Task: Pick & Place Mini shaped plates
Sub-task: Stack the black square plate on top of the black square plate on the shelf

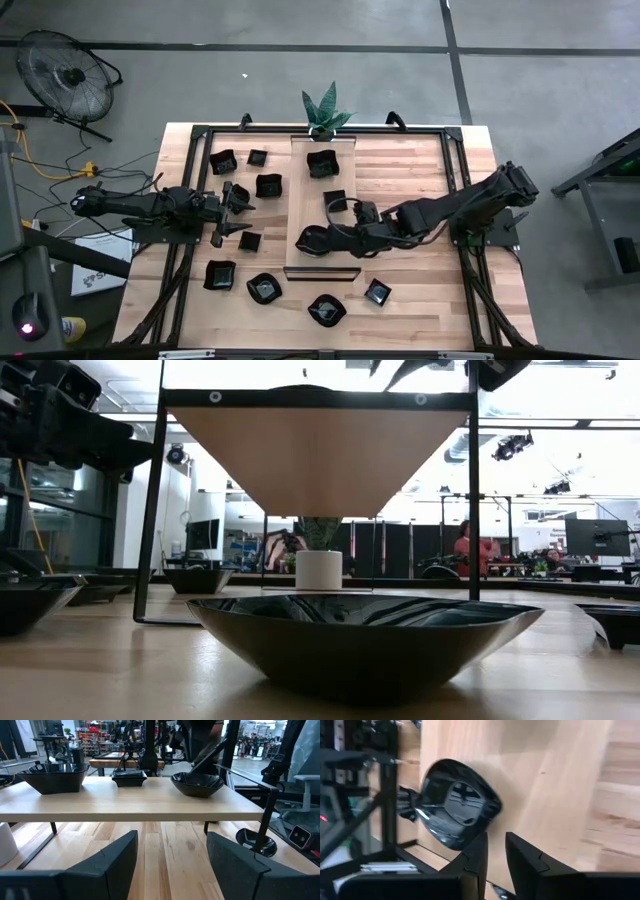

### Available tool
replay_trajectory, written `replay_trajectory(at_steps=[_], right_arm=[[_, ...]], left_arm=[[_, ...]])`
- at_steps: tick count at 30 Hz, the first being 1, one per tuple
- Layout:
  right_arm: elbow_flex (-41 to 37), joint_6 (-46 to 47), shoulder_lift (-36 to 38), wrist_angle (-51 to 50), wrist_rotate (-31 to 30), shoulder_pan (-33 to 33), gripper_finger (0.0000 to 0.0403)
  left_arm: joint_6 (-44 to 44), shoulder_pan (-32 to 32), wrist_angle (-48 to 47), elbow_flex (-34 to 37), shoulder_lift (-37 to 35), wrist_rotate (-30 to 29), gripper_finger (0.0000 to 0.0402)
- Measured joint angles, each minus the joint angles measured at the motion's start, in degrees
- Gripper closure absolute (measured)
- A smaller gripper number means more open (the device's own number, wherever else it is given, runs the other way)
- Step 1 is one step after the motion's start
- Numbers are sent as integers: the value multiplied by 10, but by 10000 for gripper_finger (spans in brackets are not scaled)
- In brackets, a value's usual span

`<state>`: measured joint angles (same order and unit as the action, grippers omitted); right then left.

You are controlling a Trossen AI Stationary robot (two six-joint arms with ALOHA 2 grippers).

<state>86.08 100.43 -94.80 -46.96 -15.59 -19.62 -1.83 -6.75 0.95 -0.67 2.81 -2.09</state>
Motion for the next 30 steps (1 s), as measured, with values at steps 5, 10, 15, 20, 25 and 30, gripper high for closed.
replay_trajectory(at_steps=[5, 10, 15, 20, 25, 30], right_arm=[[0, -29, 23, -58, 11, -14, 340], [0, -30, 41, -107, 17, -41, 339], [0, -4, 55, -185, 26, -84, 339], [0, 43, 61, -271, 52, -130, 339], [0, 62, 53, -316, 113, -164, 339], [-61, 50, 48, -255, 186, -188, 339]], left_arm=[[0, 0, 0, 0, 0, 0, 168], [0, 0, 0, 0, 0, 0, 168], [0, 0, 0, 0, 0, 0, 168], [0, 0, 0, 0, 0, 0, 168], [0, 0, 0, 0, 0, 0, 168], [0, 0, 0, 0, 0, 0, 168]])
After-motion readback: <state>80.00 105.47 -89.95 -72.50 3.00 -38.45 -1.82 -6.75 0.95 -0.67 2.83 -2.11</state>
